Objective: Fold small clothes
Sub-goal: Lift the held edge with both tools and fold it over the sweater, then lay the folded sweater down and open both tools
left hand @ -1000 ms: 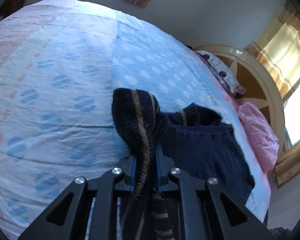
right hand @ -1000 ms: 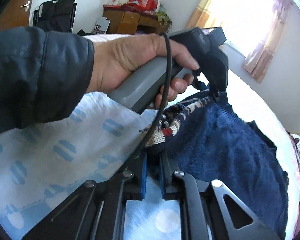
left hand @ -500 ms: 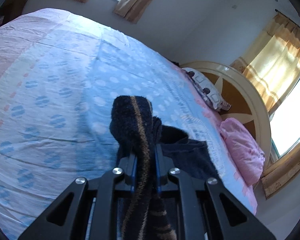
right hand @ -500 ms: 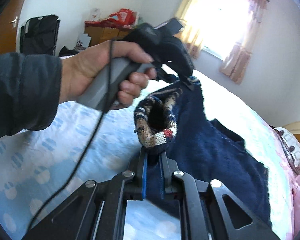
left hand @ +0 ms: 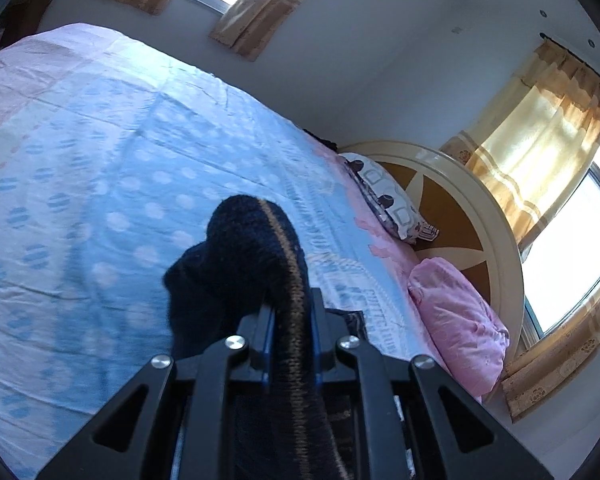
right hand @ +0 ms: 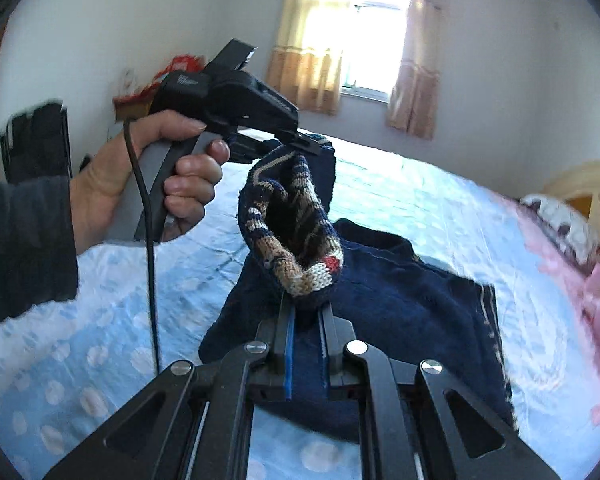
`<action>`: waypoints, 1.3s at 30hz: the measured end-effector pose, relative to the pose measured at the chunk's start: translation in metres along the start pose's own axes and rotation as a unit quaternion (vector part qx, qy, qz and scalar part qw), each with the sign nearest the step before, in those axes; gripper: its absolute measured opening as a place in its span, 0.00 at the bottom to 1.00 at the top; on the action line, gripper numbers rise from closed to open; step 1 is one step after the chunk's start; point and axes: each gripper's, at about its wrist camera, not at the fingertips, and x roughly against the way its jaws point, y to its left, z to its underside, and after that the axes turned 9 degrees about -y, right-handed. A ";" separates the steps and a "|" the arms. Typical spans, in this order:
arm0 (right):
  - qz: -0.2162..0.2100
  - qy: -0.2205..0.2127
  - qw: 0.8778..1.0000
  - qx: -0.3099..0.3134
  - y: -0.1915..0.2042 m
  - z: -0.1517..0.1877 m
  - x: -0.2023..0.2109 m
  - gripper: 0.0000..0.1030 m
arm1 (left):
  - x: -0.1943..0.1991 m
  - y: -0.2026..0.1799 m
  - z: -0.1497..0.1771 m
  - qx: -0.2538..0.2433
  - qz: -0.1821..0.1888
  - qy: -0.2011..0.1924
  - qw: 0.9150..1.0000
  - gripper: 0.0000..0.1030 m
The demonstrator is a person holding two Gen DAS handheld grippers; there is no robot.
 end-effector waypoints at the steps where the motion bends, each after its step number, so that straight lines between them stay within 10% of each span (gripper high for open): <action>1: 0.001 0.001 1.000 -0.011 -0.008 0.001 0.001 0.08 | -0.005 -0.006 0.001 -0.001 0.001 0.003 1.000 0.14; 39: 0.058 0.053 0.969 -0.234 -0.180 0.090 0.050 0.08 | -0.170 -0.144 0.081 -0.112 0.000 0.130 0.985 0.14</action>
